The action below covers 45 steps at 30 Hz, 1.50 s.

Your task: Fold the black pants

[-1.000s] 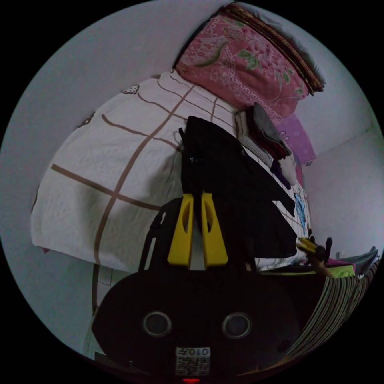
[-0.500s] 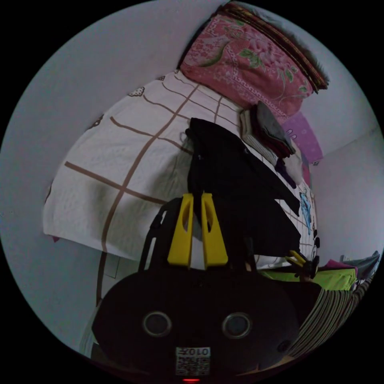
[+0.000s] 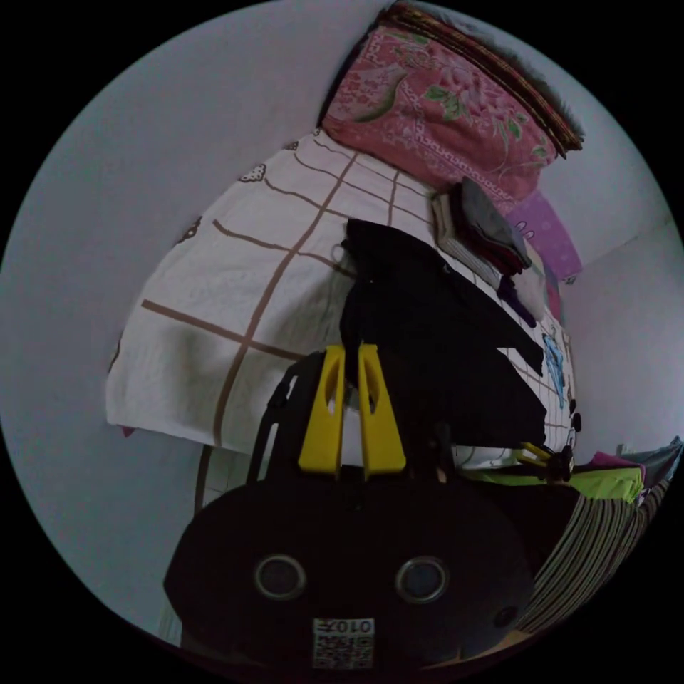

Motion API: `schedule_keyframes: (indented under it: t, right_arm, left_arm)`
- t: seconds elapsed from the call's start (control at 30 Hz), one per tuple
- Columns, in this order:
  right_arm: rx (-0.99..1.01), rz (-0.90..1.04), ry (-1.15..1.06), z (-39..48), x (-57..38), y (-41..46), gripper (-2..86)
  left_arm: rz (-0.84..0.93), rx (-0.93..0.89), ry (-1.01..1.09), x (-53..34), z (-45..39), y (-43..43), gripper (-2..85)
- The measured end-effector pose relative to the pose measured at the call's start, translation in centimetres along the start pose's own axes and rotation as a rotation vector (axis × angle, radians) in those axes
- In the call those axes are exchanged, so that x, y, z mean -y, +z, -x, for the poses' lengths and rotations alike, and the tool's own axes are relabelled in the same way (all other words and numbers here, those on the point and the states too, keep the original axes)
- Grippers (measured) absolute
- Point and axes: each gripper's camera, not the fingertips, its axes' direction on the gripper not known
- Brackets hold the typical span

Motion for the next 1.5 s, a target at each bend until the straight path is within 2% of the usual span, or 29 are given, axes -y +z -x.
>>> schedule_keyframes:
  t: [0.17, 0.3, 0.4, 0.57, 0.67, 0.87, 1.17, 1.3, 1.5]
  right_arm:
    - [0.040, 0.003, 0.035, -1.1, -2.5, 0.8, 10.9]
    - [0.036, -0.010, 0.059, -2.3, -4.2, 0.8, 10.9]
    - [0.042, -0.027, 0.159, -4.4, -6.5, 0.7, 10.9]
    - [0.018, -0.019, 0.514, -10.2, -13.5, 1.8, 11.0]
    - [0.018, -0.009, 0.740, -13.5, -18.1, 3.0, 11.1]
    - [0.061, -0.029, 0.987, -19.2, -24.6, 5.2, 12.2]
    - [0.280, -0.026, 1.059, -24.5, -29.0, 10.0, 12.3]
    - [0.266, -0.020, 1.053, -25.5, -29.7, 10.8, 11.4]
    - [0.344, 0.082, 0.956, -27.9, -30.4, 10.1, 4.9]
  left_arm:
    - [0.023, 0.045, -0.031, -0.5, 0.9, 2.0, 2.5]
    - [0.204, 0.082, -0.084, -1.9, 0.9, 6.9, 2.8]
    - [0.101, 0.058, -0.153, -4.0, 0.8, 6.4, 2.7]
    - [-0.043, 0.035, -0.239, -7.1, 1.6, 3.8, 1.1]
    - [-0.054, 0.038, -0.240, -8.2, 1.3, 3.0, 0.5]
    - [-0.059, 0.076, -0.169, -7.9, -2.6, 2.9, 0.2]
    - [-0.027, 0.080, 0.000, -5.3, -11.1, 5.0, 0.0]
    - [-0.011, 0.081, 0.037, -4.4, -14.0, 5.8, 0.0]
    - [0.003, 0.085, 0.055, -3.2, -16.6, 7.1, -0.2]
